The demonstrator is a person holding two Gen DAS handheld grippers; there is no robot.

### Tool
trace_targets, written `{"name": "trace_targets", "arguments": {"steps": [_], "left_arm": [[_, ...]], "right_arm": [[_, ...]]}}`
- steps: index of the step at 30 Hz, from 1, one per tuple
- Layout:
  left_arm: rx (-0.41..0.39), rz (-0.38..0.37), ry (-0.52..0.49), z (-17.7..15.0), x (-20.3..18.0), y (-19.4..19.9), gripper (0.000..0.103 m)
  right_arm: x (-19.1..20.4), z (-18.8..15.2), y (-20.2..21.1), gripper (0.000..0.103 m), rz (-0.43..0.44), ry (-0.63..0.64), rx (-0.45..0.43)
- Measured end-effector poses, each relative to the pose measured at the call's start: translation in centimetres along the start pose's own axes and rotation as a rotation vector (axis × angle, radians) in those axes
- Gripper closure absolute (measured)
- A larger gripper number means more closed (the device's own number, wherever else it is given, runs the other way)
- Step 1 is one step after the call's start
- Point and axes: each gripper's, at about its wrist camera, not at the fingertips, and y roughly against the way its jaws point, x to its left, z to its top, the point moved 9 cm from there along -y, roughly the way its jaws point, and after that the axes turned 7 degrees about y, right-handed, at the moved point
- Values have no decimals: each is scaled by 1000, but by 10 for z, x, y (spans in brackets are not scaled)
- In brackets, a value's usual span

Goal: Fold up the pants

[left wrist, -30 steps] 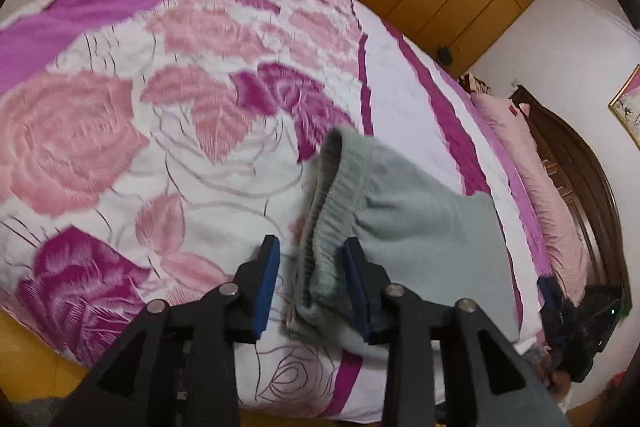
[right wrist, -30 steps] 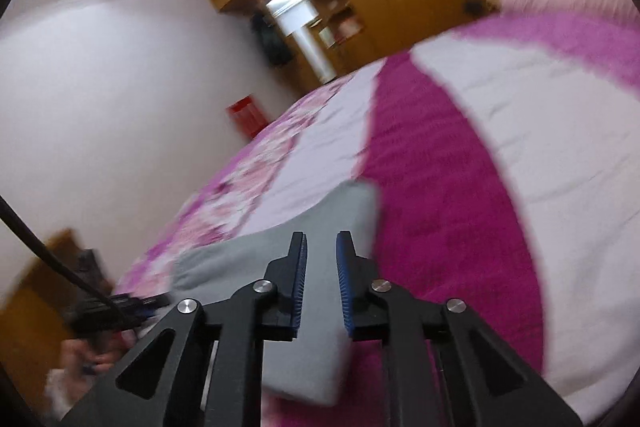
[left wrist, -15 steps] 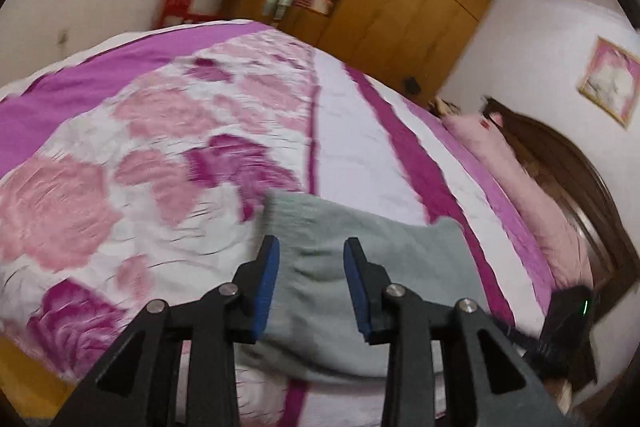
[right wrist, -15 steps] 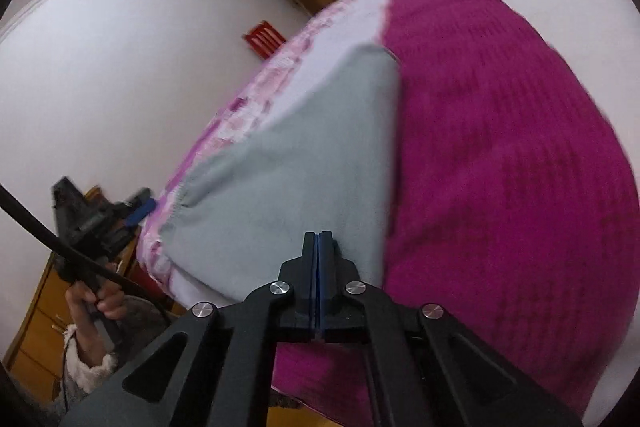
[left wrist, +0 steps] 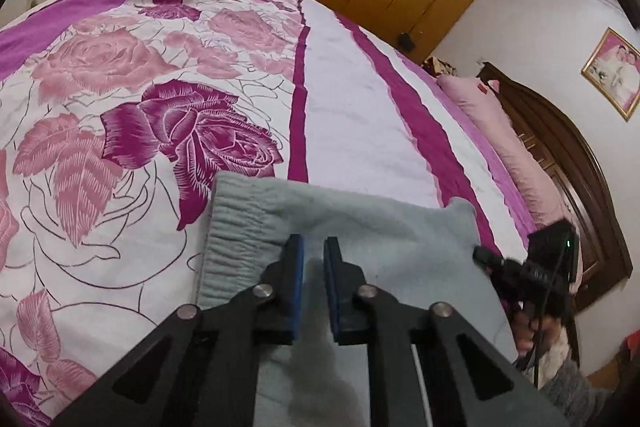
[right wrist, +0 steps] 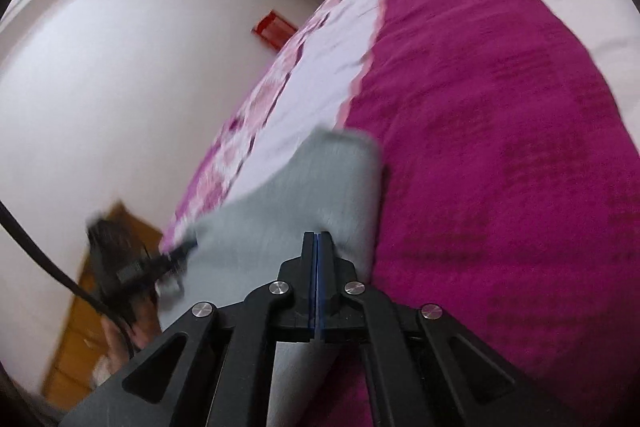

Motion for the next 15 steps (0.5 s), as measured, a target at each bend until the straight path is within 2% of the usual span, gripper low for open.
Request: {"name": "trace_targets", "arguments": {"steps": [5, 7, 9, 11, 14, 15], "left_arm": [[-14, 10, -16, 2, -1, 1, 91], [-11, 3, -5, 3, 0, -2, 92], [-14, -1, -3, 4, 0, 0, 92], [-29, -14, -4, 6, -3, 5, 92], [-85, -19, -45, 13, -12, 13, 91], [-81, -11, -54, 15, -12, 11, 91]], "right_arm": [[10, 18, -22, 103, -14, 48, 61], [-4, 25, -26, 103, -17, 22, 22], [-19, 31, -23, 103, 20, -75, -56], [-25, 40, -8, 103, -17, -108, -148], [-27, 37, -2, 103, 4, -131, -169], [-25, 35, -1, 103, 14, -127, -176]]}}
